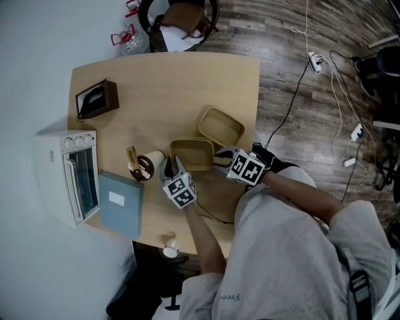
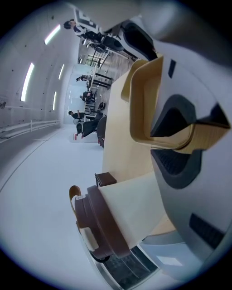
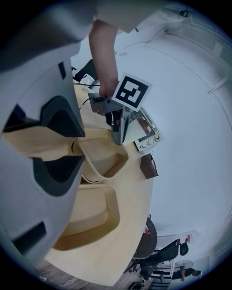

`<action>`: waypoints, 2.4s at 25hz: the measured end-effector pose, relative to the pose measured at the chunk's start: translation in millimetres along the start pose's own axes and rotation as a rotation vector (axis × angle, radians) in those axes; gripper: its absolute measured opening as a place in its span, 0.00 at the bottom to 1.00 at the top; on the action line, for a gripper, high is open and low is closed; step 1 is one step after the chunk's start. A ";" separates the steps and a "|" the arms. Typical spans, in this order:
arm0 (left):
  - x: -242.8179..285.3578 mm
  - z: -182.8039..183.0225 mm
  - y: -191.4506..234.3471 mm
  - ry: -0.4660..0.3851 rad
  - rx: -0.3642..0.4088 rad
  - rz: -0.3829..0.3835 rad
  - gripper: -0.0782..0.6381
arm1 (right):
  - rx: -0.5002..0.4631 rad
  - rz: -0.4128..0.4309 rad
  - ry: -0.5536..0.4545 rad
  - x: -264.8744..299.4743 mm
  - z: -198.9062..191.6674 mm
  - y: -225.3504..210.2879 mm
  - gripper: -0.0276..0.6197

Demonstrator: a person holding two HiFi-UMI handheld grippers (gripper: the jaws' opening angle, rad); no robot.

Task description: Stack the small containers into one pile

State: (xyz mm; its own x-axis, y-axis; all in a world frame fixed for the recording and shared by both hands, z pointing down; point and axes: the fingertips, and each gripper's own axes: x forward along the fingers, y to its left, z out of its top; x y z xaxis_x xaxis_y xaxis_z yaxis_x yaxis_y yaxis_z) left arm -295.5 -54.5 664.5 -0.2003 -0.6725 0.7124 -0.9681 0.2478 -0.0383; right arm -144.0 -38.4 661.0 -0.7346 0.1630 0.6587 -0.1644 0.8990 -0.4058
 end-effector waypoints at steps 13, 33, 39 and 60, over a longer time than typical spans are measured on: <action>2.7 -10.3 -15.8 0.055 0.063 -0.065 0.23 | -0.008 0.051 0.069 -5.8 -20.9 19.6 0.24; -8.0 -13.7 -21.2 0.073 0.097 -0.077 0.34 | -0.042 0.080 0.124 -9.8 -42.5 32.5 0.26; -23.8 -5.6 -36.1 0.031 0.078 -0.079 0.34 | 0.009 0.001 0.056 -32.3 -39.4 0.6 0.26; -70.6 5.9 -163.8 -0.041 -0.161 -0.225 0.32 | 0.111 -0.258 -0.138 -95.0 -13.4 -124.8 0.25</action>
State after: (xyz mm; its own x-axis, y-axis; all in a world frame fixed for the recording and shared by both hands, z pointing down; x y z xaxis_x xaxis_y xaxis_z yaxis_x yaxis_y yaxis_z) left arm -123.6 -51.7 616.4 0.0084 -0.7499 0.6615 -0.9532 0.1939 0.2320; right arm -44.9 -160.6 657.6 -0.7405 -0.1287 0.6596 -0.4228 0.8522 -0.3083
